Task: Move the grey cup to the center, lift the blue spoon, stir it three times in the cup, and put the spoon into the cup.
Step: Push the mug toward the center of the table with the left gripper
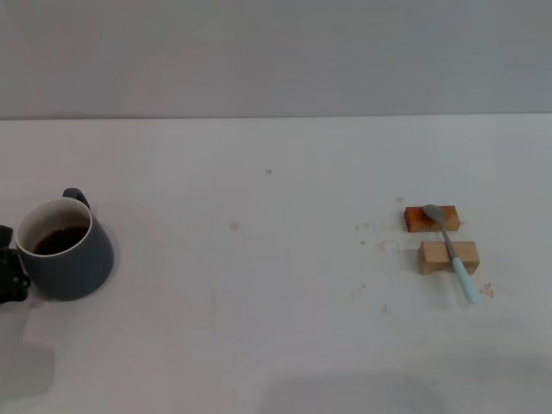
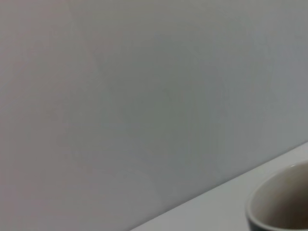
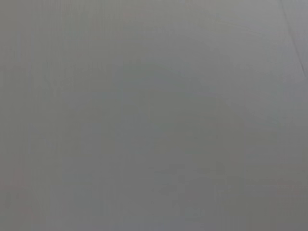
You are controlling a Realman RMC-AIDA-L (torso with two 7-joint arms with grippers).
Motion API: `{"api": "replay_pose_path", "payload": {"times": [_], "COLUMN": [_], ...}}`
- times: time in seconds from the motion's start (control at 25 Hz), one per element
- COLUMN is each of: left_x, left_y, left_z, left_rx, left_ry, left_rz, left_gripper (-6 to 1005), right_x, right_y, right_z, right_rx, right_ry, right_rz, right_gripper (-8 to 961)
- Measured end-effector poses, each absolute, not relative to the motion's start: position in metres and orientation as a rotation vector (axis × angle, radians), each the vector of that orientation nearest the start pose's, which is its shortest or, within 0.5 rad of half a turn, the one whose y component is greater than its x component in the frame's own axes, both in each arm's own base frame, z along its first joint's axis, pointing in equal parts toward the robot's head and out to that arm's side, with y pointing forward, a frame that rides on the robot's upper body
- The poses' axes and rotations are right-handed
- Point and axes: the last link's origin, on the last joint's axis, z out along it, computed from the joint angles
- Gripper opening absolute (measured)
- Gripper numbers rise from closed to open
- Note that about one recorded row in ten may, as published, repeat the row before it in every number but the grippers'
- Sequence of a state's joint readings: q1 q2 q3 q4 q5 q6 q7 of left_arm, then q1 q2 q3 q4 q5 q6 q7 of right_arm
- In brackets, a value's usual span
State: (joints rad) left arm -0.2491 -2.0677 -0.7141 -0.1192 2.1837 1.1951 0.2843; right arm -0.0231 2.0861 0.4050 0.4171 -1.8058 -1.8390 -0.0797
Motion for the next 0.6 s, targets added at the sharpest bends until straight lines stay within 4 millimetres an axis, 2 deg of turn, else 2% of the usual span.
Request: {"api": "replay_pose_path", "payload": {"times": [0.6], "left_x": [-0.37], "left_y": [0.263], "left_z": [-0.03], "left_rx": [-1.731], "left_ry": [-0.251], "left_rz": [-0.261], "left_gripper": [-2], "right_x": [0.334], "right_y": [0.155], "right_z": [0.011], "right_rx": [-1.131], "right_ry": [0.369], "right_rz": [0.814], "right_gripper": [732]}}
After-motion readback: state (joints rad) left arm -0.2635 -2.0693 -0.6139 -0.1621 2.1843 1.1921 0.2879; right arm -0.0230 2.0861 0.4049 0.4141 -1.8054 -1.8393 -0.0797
